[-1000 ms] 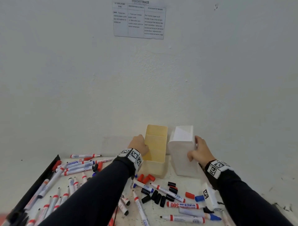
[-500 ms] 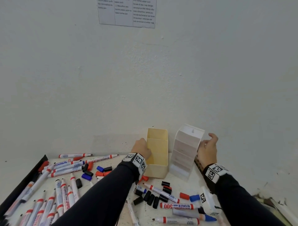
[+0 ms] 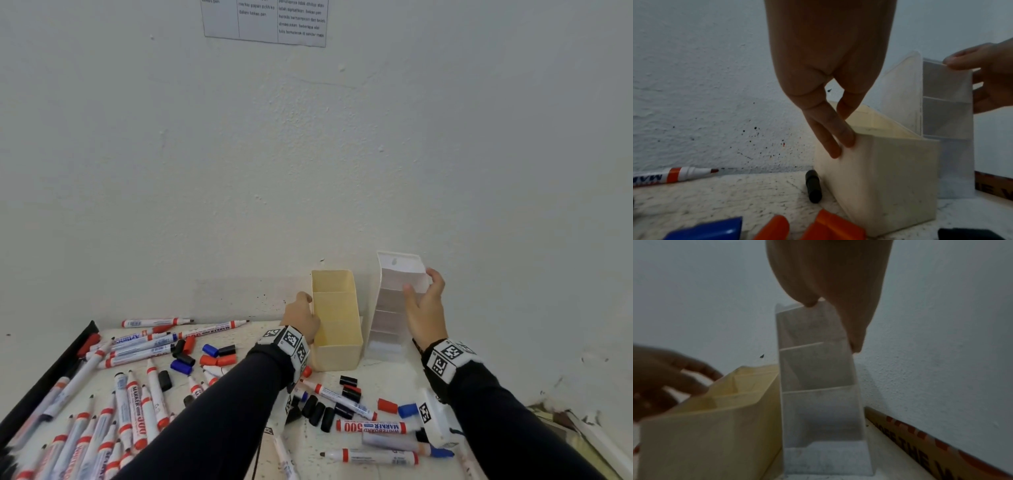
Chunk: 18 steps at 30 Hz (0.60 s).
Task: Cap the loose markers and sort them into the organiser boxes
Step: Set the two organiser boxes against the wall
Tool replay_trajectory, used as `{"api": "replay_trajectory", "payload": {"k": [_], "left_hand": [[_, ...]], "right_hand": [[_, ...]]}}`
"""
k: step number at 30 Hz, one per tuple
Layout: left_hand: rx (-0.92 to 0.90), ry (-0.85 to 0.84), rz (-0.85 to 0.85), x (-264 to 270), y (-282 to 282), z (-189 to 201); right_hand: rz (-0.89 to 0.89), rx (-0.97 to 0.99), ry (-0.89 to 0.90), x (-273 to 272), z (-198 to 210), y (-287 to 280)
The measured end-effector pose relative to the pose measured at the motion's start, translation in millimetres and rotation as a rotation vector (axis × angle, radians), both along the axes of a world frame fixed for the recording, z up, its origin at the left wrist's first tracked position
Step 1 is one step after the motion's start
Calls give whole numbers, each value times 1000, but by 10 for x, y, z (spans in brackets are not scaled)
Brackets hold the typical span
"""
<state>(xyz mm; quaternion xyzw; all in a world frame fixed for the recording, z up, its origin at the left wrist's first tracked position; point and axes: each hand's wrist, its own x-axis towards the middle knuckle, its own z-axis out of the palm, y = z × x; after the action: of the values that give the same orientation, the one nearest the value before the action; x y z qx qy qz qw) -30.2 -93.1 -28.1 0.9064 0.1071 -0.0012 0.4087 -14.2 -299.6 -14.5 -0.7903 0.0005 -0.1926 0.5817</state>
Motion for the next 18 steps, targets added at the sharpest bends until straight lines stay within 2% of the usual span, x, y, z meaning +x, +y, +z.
{"api": "replay_trajectory", "payload": {"k": [5, 8, 13, 18], "left_hand": [[-26, -20, 11, 3, 12, 13], [-55, -35, -3, -19, 26, -16], [-96, -33, 2, -10, 39, -5], [-103, -50, 28, 11, 29, -12]], "right_hand": [[2, -189, 73, -80, -45, 139], [-56, -334, 84, -29, -52, 172], [-6, -89, 118, 151, -39, 123], [-40, -87, 177, 313, -30, 181]]}}
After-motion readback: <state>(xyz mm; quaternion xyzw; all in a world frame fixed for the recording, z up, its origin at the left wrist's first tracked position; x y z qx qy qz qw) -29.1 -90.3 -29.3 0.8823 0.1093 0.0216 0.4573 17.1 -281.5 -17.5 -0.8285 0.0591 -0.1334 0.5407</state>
